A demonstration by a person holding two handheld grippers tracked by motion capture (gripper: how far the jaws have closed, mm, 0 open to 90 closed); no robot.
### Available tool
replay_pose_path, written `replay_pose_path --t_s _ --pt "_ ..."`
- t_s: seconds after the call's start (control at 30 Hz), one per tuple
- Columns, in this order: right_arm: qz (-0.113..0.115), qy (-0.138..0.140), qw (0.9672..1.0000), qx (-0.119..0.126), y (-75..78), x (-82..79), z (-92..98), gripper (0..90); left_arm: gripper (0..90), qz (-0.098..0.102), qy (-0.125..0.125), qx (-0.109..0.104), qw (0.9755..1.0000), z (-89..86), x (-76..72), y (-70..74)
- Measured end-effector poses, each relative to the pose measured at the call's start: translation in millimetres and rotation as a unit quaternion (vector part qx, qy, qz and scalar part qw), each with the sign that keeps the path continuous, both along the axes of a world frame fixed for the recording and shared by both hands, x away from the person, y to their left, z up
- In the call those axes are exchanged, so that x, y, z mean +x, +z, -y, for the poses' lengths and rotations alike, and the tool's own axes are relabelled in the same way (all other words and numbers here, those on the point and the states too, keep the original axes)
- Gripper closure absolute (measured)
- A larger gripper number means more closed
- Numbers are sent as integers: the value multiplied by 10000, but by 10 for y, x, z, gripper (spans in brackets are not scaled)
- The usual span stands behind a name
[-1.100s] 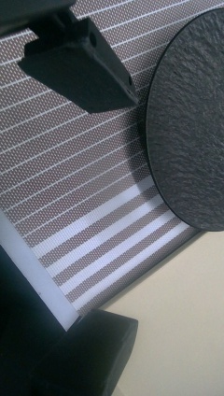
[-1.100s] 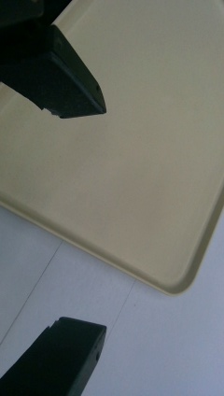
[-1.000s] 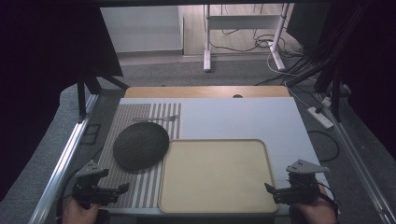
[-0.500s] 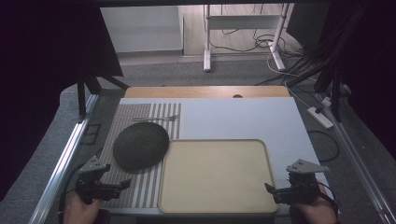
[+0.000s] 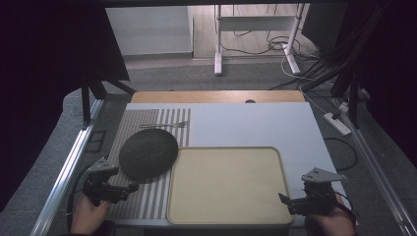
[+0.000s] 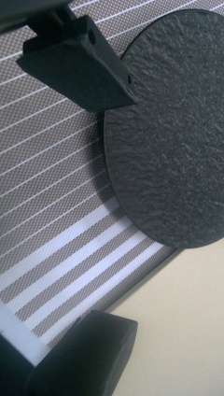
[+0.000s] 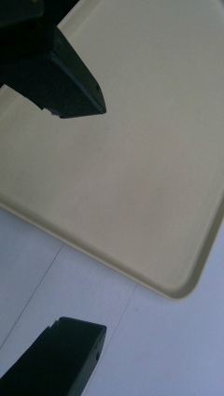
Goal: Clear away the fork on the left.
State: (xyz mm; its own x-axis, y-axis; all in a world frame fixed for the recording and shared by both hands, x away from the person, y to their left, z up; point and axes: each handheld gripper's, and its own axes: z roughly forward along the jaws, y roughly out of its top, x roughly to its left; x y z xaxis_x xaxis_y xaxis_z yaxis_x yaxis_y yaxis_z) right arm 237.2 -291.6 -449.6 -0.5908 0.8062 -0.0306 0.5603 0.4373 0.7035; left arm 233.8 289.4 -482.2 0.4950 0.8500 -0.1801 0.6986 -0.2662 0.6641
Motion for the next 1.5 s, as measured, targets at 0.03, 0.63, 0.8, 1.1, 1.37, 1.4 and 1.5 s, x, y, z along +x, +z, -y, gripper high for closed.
replay_pose_path --t_s 0.03,0.63,0.8,1.1,1.37,1.4,1.5 --pt "-1 0 10000 1 0 0 0 0 1 0 0 16 10000 -2 26 -1" --pt "-26 -5 10000 6 -1 4 2 0 0 37 94 -57 9999 -51 482 -16" --pt "-34 -4 10000 5 -2 6 2 0 0 140 151 -56 9998 -82 582 -18" --pt "-49 -11 10000 3 -3 9 2 0 0 116 232 -206 9994 -148 804 -50" --pt "-61 -21 10000 3 -4 11 4 0 0 148 246 -368 9989 -189 1030 -57" --pt "-56 -24 10000 9 -6 12 3 0 0 124 256 -380 9989 -190 1061 -62" --pt "-61 -24 10000 6 -6 13 3 0 0 21 224 -346 9991 -182 1158 -73"
